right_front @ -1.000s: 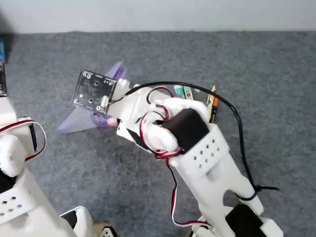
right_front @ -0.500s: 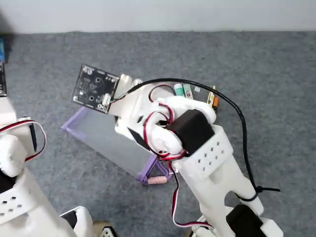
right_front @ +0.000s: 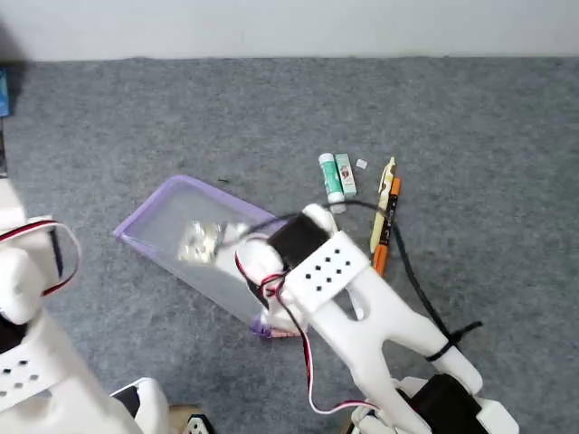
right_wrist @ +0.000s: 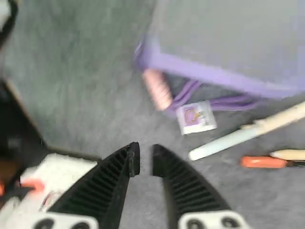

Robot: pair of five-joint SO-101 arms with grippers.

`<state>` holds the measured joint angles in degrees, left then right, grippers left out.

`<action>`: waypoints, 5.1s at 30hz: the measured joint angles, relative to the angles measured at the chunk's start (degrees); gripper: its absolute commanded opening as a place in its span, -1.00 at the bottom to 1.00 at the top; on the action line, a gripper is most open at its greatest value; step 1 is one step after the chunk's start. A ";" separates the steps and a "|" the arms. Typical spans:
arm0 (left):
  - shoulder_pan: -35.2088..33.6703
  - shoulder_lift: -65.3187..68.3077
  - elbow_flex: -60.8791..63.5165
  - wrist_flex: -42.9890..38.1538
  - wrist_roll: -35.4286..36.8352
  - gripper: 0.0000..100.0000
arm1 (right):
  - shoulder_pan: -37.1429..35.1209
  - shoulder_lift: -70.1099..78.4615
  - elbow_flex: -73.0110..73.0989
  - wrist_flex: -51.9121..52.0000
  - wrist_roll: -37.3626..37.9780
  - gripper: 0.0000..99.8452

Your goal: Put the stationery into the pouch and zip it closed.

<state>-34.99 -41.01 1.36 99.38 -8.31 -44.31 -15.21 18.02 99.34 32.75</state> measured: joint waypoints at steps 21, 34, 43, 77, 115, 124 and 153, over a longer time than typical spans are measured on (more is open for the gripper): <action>-7.91 0.00 0.00 0.00 -0.70 -0.97 | 2.37 1.23 21.27 -26.11 13.36 -0.51; -8.00 0.00 0.00 0.00 -0.79 -0.97 | 0.79 13.10 19.34 -29.01 13.36 -0.52; -8.00 0.00 0.00 0.00 -1.05 -0.97 | 0.44 16.97 18.73 -33.85 11.78 -0.58; -8.00 0.00 2.11 0.00 -1.14 -0.97 | 0.09 -17.32 -9.41 -12.40 11.78 -0.98; -6.86 0.00 5.27 0.00 -1.14 -0.97 | 0.09 5.01 -50.73 -1.85 16.79 -0.98; -2.37 -2.64 8.44 0.00 -1.14 -0.97 | 3.08 9.23 -47.21 0.97 14.86 -0.98; 4.57 -4.13 8.44 0.00 -1.14 -0.97 | 4.40 6.95 -69.19 -6.68 17.85 -0.98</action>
<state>-30.42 -45.14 9.80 99.38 -9.45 -39.91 -8.26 -51.16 92.66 50.59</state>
